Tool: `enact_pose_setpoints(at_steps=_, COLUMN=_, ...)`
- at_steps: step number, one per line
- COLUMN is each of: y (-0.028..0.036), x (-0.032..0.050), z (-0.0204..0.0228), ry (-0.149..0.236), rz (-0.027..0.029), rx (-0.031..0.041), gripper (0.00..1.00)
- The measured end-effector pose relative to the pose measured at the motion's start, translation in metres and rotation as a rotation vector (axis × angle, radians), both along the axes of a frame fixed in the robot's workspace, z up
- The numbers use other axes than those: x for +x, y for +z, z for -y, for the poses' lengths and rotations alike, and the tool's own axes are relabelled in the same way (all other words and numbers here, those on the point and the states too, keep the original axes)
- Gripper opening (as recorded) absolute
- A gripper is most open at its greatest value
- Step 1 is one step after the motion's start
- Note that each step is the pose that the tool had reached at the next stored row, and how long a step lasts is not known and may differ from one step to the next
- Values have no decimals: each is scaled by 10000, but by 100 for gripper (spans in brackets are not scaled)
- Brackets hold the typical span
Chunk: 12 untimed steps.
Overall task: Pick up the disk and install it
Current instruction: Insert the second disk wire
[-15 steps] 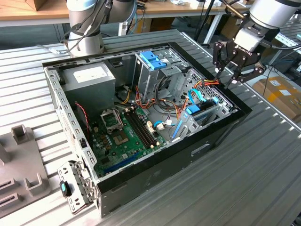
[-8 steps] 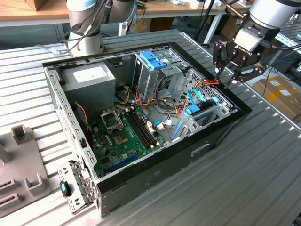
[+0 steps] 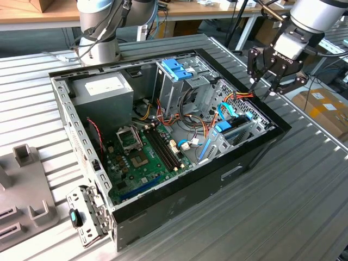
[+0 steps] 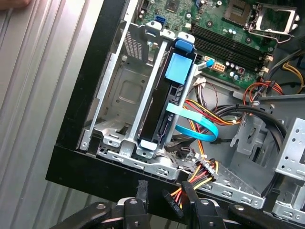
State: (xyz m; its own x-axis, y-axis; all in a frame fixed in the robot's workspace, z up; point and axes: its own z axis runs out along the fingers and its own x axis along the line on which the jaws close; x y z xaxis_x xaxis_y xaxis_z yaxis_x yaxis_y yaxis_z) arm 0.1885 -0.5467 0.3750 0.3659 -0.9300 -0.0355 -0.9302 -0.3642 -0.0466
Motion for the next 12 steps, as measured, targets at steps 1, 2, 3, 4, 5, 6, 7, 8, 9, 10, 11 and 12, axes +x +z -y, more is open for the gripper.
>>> enact_pose_setpoints(at_steps=1, y=-2, x=0, z=1, ry=289, rz=0, rx=0, gripper=42)
enact_pose_setpoints(at_steps=2, y=-5, x=1, z=0, ry=584, rz=0, rx=0, gripper=42)
enact_pose_setpoints(at_steps=3, y=-7, x=1, z=0, ry=878, rz=0, rx=0, gripper=42)
enact_pose_setpoints(at_steps=4, y=-9, x=1, z=0, ry=1222, rz=0, rx=0, gripper=42)
enact_pose_setpoints(at_steps=5, y=-11, x=1, z=1, ry=1433, rz=0, rx=0, gripper=42)
enact_pose_setpoints(at_steps=6, y=-13, x=1, z=0, ry=1653, rz=0, rx=0, gripper=42)
enact_pose_setpoints(at_steps=7, y=-15, x=1, z=0, ry=1930, rz=0, rx=0, gripper=42)
enact_pose_setpoints(at_steps=8, y=-18, x=1, z=1, ry=2306, rz=0, rx=0, gripper=42)
enact_pose_setpoints(at_steps=9, y=-20, x=1, z=1, ry=2671, rz=0, rx=0, gripper=42)
enact_pose_setpoints(at_steps=10, y=-22, x=1, z=0, ry=2906, rz=0, rx=0, gripper=42)
enact_pose_setpoints(at_steps=11, y=-23, x=1, z=0, ry=3053, rz=0, rx=0, gripper=42)
enact_pose_setpoints(at_steps=12, y=-25, x=1, z=1, ry=3407, rz=0, rx=0, gripper=42)
